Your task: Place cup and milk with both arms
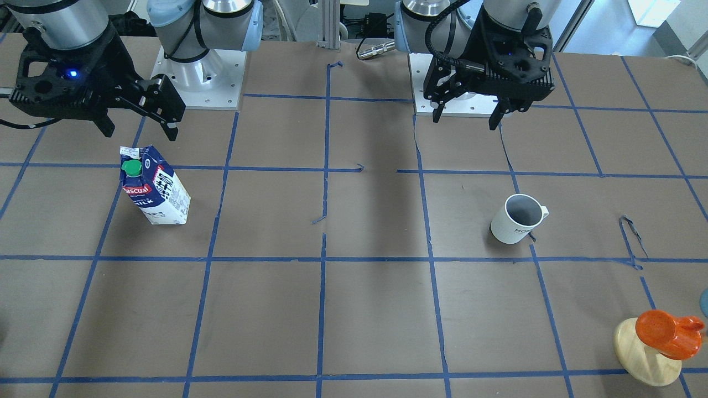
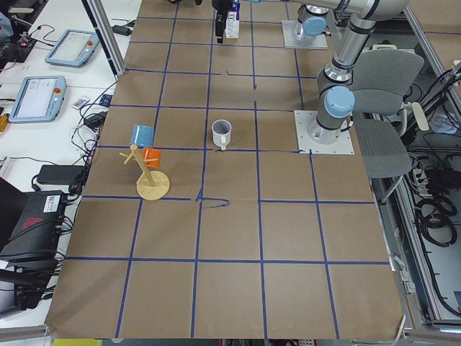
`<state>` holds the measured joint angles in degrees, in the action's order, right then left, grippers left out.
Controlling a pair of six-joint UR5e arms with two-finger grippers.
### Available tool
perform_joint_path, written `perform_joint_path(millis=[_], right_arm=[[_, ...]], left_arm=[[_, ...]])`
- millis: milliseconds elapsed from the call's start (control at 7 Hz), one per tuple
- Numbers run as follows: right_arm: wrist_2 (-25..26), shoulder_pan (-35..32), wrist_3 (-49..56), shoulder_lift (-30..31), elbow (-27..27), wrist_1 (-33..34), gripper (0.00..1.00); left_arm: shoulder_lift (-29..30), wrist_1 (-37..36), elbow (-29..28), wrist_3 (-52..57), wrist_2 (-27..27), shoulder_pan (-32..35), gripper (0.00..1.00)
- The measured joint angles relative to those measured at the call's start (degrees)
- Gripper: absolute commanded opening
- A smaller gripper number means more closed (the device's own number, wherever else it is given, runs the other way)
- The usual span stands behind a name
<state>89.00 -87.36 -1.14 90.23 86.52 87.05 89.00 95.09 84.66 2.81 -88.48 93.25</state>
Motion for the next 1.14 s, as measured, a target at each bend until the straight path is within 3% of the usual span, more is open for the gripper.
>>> perform_joint_path(millis=[857,1143], right_arm=[[0.3,0.0,0.0,-0.1,0.5,0.0,1.0],[0.0,0.0,0.0,-0.1,0.6,0.0,1.0]], left_arm=[[0.0,0.6,0.2,0.4,0.0,-1.0,1.0],[1.0,0.5,3.2,2.2,0.2,-4.1,1.0]])
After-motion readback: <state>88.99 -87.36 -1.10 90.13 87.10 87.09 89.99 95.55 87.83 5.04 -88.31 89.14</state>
